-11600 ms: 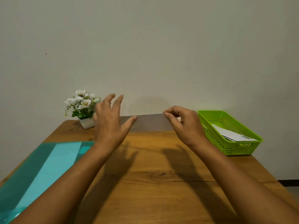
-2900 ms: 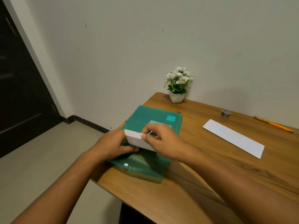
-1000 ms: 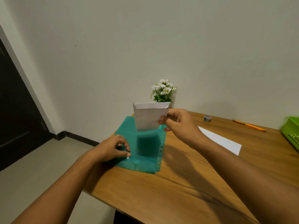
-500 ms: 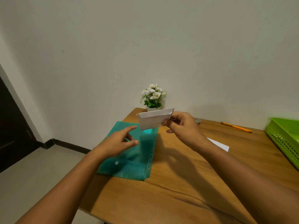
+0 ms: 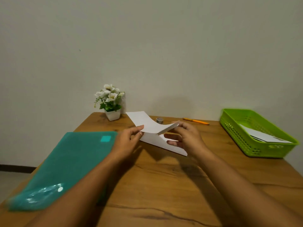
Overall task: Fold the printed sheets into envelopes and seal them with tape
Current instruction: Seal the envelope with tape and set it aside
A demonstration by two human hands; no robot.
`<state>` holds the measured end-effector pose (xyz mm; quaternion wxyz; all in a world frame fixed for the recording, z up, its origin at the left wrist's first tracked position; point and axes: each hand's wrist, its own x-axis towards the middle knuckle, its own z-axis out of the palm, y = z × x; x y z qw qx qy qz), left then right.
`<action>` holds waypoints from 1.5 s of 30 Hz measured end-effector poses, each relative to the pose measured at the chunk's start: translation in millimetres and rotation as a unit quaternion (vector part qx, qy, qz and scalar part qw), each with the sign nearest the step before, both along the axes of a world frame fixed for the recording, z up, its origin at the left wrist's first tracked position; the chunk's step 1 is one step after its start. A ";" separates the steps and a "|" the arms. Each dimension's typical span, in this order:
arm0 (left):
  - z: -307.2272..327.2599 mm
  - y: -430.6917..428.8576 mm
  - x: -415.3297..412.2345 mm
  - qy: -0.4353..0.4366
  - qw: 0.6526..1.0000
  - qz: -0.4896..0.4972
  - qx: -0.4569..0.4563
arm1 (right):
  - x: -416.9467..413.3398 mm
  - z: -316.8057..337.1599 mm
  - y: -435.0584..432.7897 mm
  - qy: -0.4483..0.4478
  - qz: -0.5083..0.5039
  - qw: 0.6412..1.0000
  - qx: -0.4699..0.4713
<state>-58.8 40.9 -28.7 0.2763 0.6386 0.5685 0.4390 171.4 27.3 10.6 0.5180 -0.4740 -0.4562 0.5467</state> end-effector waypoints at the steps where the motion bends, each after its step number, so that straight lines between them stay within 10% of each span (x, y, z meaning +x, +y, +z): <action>1: -3.2 7.0 3.7 0.039 0.999 0.013 0.004 | 1.7 -4.6 1.5 0.044 0.001 0.998 -0.033; 6: -14.0 37.7 16.3 0.166 0.986 0.015 -0.007 | 3.1 -24.6 12.8 0.173 -0.025 0.978 -0.117; 21: -45.6 53.7 13.0 0.358 0.924 0.085 0.103 | -8.7 -50.1 36.9 0.083 -0.078 0.982 -0.152; 26: -41.0 38.6 27.1 0.352 0.915 -0.063 0.186 | -15.1 -49.2 38.7 0.063 -0.061 0.984 -0.157; 34: -38.2 40.3 41.9 0.375 0.915 -0.054 0.139 | -15.1 -50.0 38.0 -0.124 -0.006 0.989 -0.078; 39: -38.4 43.4 48.6 0.366 0.923 -0.025 0.114 | 11.2 -60.3 45.0 -0.538 -0.037 0.833 0.123; 45: -41.9 52.6 55.9 0.379 0.921 -0.007 0.095 | 30.8 -60.7 49.4 -0.650 0.065 0.752 0.084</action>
